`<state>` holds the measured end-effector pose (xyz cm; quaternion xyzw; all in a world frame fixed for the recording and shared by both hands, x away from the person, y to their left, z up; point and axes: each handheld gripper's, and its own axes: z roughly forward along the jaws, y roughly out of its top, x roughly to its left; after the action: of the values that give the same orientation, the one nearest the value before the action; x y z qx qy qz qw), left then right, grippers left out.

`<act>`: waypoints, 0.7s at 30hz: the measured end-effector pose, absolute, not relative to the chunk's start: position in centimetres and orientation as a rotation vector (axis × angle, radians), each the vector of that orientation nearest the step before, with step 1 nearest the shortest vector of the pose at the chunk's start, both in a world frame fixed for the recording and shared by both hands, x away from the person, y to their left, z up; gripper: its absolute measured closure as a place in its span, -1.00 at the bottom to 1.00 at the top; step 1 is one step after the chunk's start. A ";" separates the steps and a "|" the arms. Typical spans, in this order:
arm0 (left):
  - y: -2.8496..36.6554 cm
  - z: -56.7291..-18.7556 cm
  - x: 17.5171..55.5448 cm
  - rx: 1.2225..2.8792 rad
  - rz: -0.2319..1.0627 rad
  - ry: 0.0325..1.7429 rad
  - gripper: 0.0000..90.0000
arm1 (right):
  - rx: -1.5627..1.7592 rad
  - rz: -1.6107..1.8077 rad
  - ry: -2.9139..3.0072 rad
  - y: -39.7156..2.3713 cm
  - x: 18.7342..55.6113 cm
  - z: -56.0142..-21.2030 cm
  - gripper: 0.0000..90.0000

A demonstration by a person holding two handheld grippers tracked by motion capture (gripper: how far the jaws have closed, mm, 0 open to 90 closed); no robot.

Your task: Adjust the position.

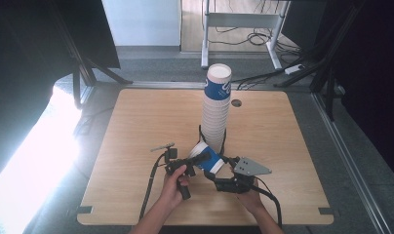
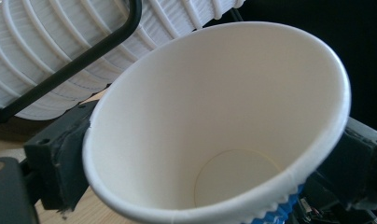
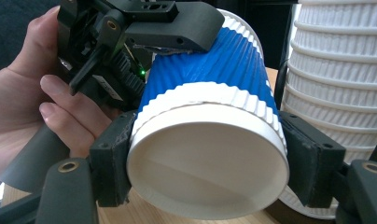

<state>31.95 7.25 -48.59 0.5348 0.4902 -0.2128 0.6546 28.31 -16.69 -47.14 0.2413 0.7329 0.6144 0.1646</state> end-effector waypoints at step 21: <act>6.9 -48.6 32.1 1.196 -0.474 1.135 -0.85 | 0.663 1.743 2.087 -16.5 28.2 -47.4 -0.38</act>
<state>32.06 6.90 -48.64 0.5271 0.5004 -0.2089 0.6543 28.20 -16.48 -47.38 0.2336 0.7348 0.6136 0.1704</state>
